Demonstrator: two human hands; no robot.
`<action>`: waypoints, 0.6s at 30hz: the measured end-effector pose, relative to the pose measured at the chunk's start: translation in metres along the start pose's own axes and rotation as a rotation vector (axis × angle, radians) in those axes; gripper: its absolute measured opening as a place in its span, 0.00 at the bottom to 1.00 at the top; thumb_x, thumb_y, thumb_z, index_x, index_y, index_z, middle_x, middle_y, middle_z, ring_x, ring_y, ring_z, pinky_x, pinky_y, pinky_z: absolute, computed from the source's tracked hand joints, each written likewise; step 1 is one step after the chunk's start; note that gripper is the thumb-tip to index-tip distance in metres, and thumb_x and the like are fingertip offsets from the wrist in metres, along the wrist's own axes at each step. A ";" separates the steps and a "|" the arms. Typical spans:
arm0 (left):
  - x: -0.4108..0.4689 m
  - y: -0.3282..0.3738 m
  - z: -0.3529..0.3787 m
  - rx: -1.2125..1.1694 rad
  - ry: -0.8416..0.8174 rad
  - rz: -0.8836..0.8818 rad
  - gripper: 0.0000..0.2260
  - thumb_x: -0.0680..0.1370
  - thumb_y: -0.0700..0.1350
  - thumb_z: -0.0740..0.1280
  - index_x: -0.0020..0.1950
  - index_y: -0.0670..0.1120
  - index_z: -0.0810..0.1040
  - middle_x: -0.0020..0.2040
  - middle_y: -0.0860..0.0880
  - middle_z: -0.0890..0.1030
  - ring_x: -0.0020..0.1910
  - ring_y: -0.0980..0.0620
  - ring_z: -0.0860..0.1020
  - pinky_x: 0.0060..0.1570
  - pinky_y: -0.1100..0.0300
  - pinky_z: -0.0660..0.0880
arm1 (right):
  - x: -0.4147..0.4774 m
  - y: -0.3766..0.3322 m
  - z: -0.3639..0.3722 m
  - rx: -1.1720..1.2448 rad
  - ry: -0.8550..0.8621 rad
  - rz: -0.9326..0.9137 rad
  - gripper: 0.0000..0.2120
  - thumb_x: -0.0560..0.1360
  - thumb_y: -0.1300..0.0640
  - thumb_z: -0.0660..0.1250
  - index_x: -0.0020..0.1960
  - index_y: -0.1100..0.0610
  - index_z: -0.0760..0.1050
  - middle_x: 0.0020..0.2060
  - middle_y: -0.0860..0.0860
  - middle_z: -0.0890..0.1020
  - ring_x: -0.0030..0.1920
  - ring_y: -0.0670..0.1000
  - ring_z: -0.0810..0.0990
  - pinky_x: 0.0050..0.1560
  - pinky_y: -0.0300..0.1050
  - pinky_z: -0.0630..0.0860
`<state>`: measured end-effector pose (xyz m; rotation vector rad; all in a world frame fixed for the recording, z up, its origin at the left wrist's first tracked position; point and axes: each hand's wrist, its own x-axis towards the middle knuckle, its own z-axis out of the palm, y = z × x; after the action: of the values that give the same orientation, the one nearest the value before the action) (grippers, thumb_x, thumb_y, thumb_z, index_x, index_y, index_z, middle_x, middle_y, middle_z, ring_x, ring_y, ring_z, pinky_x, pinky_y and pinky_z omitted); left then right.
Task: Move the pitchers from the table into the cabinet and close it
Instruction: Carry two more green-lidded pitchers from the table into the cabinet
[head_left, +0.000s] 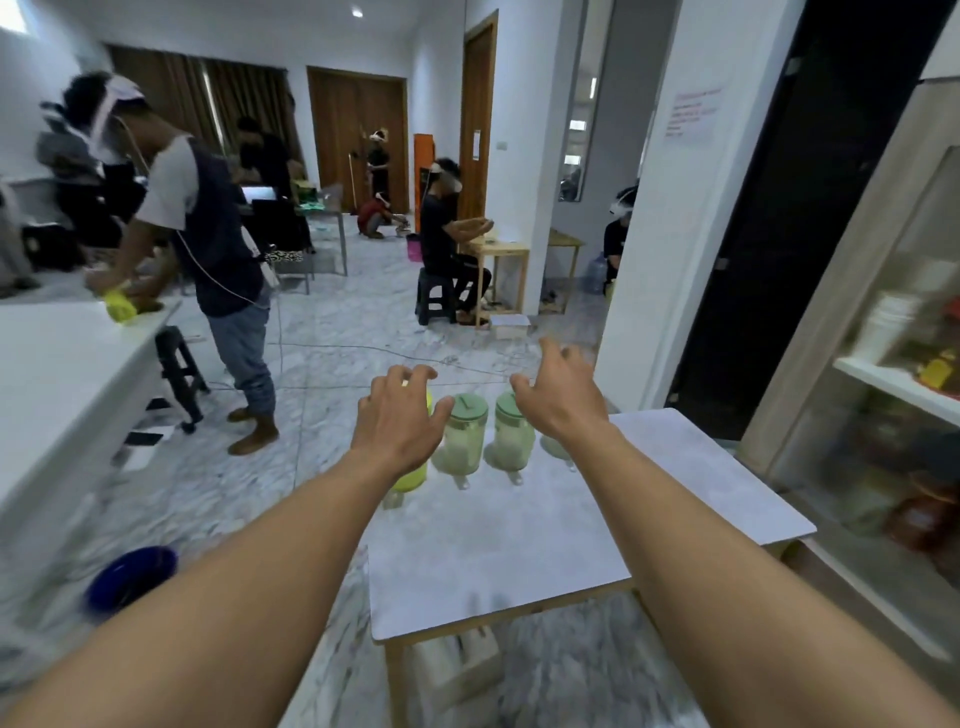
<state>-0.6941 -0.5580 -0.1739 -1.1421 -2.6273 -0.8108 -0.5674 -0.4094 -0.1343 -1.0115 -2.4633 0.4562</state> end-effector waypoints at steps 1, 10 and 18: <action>0.007 -0.004 0.005 0.005 -0.001 -0.002 0.22 0.80 0.58 0.60 0.71 0.50 0.70 0.68 0.44 0.71 0.67 0.40 0.68 0.63 0.44 0.68 | 0.009 0.001 0.006 -0.001 0.000 -0.001 0.26 0.80 0.48 0.60 0.74 0.57 0.62 0.69 0.61 0.68 0.69 0.64 0.68 0.61 0.61 0.73; 0.088 0.013 0.089 -0.046 -0.053 0.017 0.20 0.80 0.57 0.60 0.69 0.50 0.70 0.67 0.44 0.73 0.66 0.41 0.69 0.61 0.45 0.70 | 0.096 0.068 0.049 0.009 -0.004 0.057 0.28 0.79 0.51 0.61 0.76 0.57 0.60 0.71 0.61 0.67 0.69 0.64 0.69 0.63 0.60 0.72; 0.150 0.047 0.225 -0.157 -0.176 -0.001 0.20 0.80 0.54 0.62 0.69 0.46 0.71 0.66 0.44 0.75 0.65 0.42 0.71 0.62 0.48 0.69 | 0.183 0.177 0.105 0.009 -0.042 0.156 0.27 0.78 0.55 0.62 0.75 0.57 0.61 0.69 0.60 0.69 0.69 0.63 0.68 0.61 0.59 0.73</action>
<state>-0.7506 -0.3158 -0.2903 -1.3079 -2.7461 -0.9739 -0.6349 -0.1716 -0.2550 -1.2078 -2.4261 0.5433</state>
